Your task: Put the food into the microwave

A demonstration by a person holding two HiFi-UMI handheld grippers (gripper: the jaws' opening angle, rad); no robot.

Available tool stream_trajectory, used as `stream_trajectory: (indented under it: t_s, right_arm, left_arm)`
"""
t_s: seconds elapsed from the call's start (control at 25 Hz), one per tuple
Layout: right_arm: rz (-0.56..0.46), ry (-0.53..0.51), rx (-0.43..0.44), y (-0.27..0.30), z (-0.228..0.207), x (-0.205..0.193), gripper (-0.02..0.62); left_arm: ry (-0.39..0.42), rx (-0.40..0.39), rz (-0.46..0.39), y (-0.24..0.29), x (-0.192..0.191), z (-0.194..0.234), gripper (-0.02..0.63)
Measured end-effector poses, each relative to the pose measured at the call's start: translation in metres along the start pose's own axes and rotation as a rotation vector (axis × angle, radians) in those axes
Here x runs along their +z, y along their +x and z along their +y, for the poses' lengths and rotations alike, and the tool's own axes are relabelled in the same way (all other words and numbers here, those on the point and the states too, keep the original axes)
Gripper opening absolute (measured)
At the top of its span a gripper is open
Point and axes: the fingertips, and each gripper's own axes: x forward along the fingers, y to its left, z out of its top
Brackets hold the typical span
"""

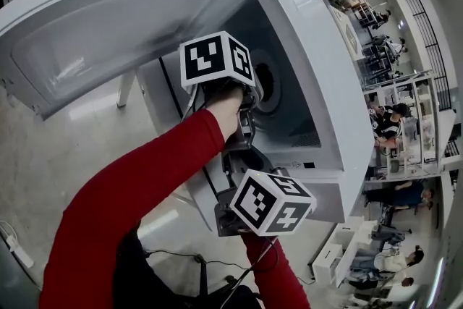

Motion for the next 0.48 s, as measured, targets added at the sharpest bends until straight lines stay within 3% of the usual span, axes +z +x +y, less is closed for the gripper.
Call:
stream_trajectory:
  t_s: [0.48]
  right_arm:
    - [-0.002,-0.014,-0.004,-0.0012,0.0018,0.0086,0.014]
  left_arm:
    - [0.132,0.091,0.031,0.0043,0.0068,0.0014,0.023]
